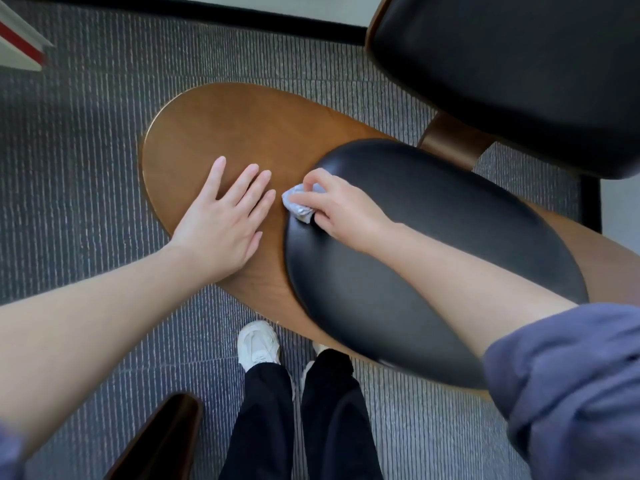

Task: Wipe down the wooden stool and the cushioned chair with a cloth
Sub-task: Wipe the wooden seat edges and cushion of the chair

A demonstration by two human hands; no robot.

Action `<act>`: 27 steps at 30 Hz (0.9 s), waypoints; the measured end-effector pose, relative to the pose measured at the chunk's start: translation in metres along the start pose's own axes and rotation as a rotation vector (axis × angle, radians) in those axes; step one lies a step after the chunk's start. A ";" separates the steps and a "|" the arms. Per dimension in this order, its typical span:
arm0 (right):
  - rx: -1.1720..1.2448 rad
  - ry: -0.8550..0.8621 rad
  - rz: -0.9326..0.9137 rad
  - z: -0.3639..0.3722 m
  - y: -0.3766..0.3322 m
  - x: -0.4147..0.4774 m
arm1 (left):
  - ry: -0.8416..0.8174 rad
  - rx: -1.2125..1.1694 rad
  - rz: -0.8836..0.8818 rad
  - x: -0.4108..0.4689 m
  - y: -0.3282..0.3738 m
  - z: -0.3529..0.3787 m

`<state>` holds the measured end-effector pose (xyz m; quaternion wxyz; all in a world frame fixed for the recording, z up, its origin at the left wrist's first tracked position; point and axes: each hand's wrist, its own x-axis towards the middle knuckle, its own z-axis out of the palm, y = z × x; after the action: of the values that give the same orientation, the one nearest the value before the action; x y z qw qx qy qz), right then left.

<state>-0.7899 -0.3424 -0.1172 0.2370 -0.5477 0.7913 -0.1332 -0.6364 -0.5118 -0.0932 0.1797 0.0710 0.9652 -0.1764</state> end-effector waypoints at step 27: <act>-0.220 -0.153 -0.538 0.071 0.002 -0.160 | 0.056 -0.276 -0.157 -0.021 0.071 0.002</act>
<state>-0.7083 -0.1899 -0.1424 0.1913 -0.7685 0.6074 -0.0630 -0.6021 -0.4478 -0.1093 0.1463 -0.0253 0.9875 -0.0537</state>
